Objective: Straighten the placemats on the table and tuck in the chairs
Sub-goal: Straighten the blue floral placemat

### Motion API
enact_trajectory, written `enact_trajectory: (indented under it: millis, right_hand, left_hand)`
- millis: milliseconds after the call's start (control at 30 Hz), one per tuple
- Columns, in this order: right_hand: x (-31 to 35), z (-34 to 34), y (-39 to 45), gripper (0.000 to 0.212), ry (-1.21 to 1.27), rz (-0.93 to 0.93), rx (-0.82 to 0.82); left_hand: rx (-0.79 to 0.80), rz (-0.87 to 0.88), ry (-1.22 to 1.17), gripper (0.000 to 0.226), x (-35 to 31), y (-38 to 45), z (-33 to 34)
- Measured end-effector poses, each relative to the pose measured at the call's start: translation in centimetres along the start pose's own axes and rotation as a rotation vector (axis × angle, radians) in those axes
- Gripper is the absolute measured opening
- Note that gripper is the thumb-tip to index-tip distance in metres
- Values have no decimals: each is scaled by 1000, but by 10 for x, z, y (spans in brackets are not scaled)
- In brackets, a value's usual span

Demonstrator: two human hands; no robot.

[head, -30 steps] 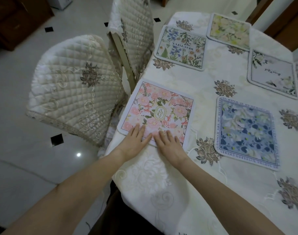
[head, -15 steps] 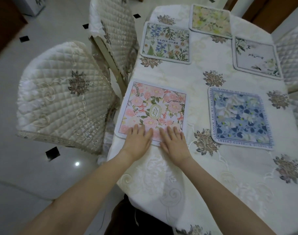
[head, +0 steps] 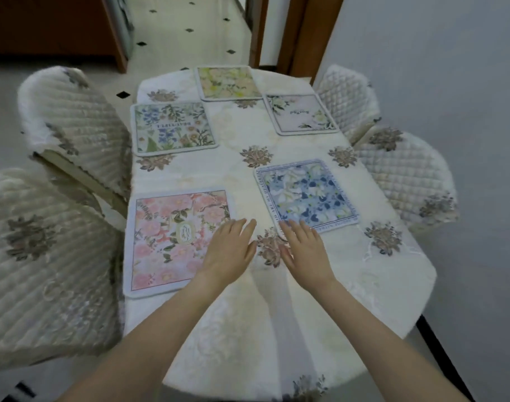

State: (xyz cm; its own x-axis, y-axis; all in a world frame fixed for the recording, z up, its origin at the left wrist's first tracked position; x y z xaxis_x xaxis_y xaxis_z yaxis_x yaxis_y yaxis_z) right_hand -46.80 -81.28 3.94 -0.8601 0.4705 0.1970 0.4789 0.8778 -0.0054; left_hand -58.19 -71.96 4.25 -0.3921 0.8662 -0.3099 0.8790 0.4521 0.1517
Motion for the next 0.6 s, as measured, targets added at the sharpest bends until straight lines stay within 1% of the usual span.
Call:
enact_trajectory:
  millis: [133, 267, 433, 600]
  right_hand:
    - [-68, -24, 6, 52, -29, 69, -24]
    - [-132, -37, 27, 51, -47, 86, -16]
    - [-198, -34, 68, 49, -54, 47, 27]
    - [-242, -10, 107, 50, -17, 44, 107]
  left_hand:
    - [34, 60, 15, 50, -36, 41, 14]
    - [70, 63, 18, 52, -65, 85, 37]
    - [77, -36, -22, 53, -85, 141, 72]
    - [74, -185, -70, 56, -76, 171, 106]
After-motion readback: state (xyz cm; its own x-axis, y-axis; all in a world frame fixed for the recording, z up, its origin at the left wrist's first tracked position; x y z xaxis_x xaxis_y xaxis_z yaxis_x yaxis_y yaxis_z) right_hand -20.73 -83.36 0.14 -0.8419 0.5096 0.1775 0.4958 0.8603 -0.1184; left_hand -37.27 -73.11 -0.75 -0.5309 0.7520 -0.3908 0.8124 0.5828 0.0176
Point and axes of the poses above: each hand's wrist, its own y-axis towards the middle knuckle, its own z-axis out of the palm, x = y × z, the point moved 9 cm from there along y, towards the middle knuckle, and after that the axes turned 7 degrees about z, right-handed, at the moved point
